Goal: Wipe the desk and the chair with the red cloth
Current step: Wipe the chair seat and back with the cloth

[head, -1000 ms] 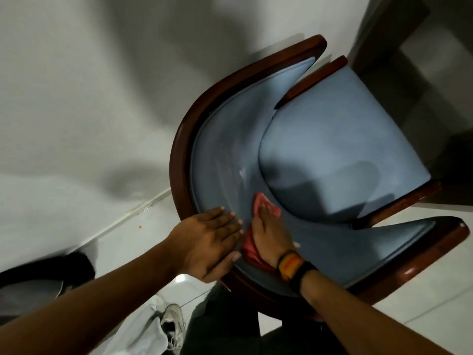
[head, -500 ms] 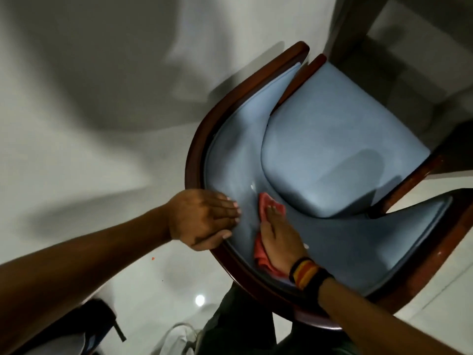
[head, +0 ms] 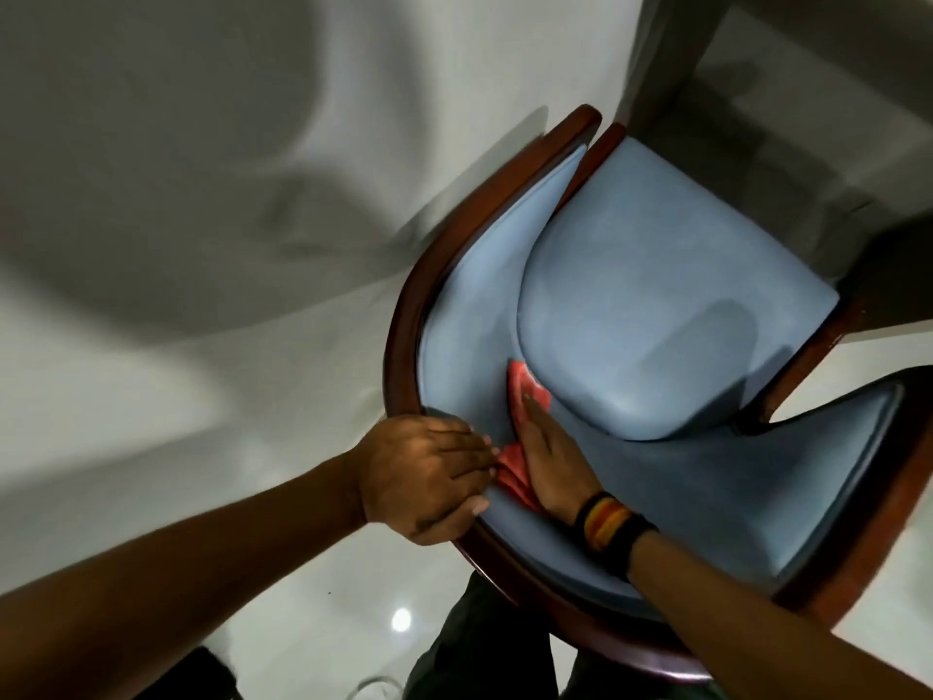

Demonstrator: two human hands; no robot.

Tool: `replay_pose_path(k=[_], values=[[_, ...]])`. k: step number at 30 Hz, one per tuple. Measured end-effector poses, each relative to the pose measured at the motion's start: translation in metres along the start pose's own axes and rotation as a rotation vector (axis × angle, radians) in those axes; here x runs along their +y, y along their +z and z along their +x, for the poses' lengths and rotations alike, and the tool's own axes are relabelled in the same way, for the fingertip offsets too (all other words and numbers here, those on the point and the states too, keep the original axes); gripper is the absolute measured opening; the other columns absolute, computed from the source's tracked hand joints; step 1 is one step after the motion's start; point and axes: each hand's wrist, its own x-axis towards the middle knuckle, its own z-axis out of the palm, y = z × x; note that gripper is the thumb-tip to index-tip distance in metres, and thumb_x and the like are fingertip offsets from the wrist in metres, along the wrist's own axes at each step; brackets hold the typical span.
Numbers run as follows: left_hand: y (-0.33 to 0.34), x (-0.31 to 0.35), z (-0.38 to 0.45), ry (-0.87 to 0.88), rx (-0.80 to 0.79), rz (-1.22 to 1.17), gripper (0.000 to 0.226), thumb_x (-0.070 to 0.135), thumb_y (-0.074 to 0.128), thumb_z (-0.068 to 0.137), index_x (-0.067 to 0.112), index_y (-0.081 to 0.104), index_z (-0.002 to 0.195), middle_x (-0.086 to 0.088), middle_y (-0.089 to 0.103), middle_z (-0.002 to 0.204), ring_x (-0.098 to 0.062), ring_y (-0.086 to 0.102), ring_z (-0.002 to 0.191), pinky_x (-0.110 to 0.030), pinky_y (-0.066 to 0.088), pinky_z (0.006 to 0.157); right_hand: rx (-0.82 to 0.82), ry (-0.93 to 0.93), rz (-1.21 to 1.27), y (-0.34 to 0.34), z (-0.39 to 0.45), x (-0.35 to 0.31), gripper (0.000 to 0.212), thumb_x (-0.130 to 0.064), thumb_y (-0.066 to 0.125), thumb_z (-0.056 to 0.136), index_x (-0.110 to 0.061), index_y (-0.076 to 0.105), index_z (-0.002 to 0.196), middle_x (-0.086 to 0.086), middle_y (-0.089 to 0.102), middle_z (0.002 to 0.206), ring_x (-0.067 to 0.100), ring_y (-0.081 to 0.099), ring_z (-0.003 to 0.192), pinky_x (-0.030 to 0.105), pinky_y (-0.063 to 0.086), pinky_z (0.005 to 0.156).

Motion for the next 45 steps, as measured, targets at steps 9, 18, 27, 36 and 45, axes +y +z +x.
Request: replay_pose_path(k=[9,18,27,36,45], values=[[0.01,0.0,-0.008,-0.002,-0.038,0.028,0.054,0.033,0.038,0.104,0.009,0.085,0.096,-0.009,0.083,0.108,-0.024,0.08,0.102,-0.034,0.058,0.101,0.69,0.392,0.755,-0.026,0.187,-0.124,0.07,-0.037,0.026,0.095,-0.001,0.029,0.155,0.022,0.041,0.156,0.04,0.046,0.14,0.046,0.035,0.121],[0.002,0.003,-0.003,-0.035,-0.046,-0.033,0.046,0.032,0.044,0.101,0.009,0.083,0.093,-0.006,0.083,0.098,-0.026,0.079,0.087,-0.034,0.063,0.083,0.086,0.086,0.208,0.015,0.027,-0.028,0.059,-0.029,0.032,0.11,-0.023,0.009,0.164,-0.004,0.009,0.173,0.011,0.012,0.159,0.035,0.009,0.131],[0.009,0.002,-0.01,-0.053,-0.093,-0.03,0.047,0.031,0.043,0.1,0.008,0.084,0.105,-0.008,0.08,0.12,-0.025,0.077,0.113,-0.038,0.062,0.098,0.357,0.198,0.584,-0.006,0.167,-0.06,0.061,-0.025,0.033,0.108,-0.009,0.013,0.163,0.006,0.015,0.172,0.024,0.019,0.158,0.043,0.017,0.13],[-0.002,0.001,-0.001,-0.034,-0.124,-0.019,0.048,0.029,0.041,0.102,0.01,0.085,0.101,-0.006,0.081,0.116,-0.02,0.079,0.108,-0.032,0.059,0.101,-0.445,0.166,-0.505,-0.074,0.024,0.075,0.084,-0.034,0.065,0.095,-0.007,0.02,0.161,0.016,0.025,0.168,0.034,0.028,0.154,0.035,0.024,0.126],[-0.009,0.009,0.007,-0.109,-0.19,-0.071,0.052,0.029,0.037,0.106,0.006,0.084,0.104,-0.008,0.081,0.117,-0.021,0.078,0.11,-0.036,0.062,0.098,-0.547,0.313,-1.058,-0.147,-0.017,0.078,0.038,-0.039,0.055,0.093,-0.019,0.058,0.126,0.013,0.062,0.138,0.037,0.057,0.129,0.047,0.047,0.109]])
